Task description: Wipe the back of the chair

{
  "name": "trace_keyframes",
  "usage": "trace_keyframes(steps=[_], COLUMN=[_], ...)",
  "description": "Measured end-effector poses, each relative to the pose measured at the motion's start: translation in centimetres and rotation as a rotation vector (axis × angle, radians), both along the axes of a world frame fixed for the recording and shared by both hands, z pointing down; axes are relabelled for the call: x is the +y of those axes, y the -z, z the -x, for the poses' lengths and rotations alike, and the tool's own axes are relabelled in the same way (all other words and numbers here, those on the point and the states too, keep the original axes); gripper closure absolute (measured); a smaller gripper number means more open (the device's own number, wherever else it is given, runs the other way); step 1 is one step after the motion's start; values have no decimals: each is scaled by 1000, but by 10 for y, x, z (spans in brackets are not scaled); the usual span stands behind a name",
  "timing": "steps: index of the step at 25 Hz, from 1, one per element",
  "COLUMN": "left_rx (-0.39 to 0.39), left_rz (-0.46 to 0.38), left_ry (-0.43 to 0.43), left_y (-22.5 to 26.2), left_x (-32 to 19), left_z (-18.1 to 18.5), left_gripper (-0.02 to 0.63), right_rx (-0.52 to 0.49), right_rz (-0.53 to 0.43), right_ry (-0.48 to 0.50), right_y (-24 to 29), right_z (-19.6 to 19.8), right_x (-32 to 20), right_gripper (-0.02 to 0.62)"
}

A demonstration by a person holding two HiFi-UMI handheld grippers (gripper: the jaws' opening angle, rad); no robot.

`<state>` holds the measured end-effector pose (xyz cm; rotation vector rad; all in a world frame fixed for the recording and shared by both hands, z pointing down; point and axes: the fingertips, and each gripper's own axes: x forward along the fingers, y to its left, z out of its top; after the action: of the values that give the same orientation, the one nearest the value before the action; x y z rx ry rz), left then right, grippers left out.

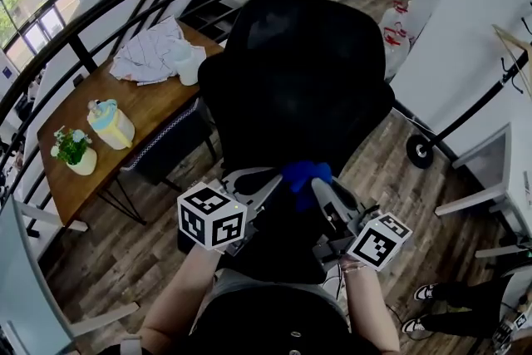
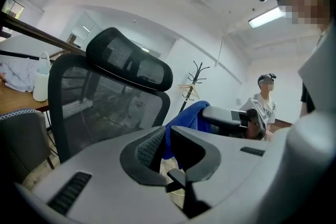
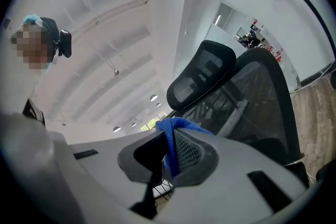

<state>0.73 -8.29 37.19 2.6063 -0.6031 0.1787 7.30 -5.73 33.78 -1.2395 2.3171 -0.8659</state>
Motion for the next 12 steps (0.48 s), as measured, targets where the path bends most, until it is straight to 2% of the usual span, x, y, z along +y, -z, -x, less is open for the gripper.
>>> trace_keyframes(steps=[6, 12], left_rx=[-81, -74], left_rz=[38, 43], left_ry=[21, 6], left_y=[-17, -18], left_x=[0, 1], left_z=[6, 5], left_gripper=[568, 568], right_rx=[5, 11], right_rz=[30, 42], right_ry=[-23, -30], right_y=[-11, -14], right_z=[0, 2], right_x=[-1, -1], right_gripper=[551, 551])
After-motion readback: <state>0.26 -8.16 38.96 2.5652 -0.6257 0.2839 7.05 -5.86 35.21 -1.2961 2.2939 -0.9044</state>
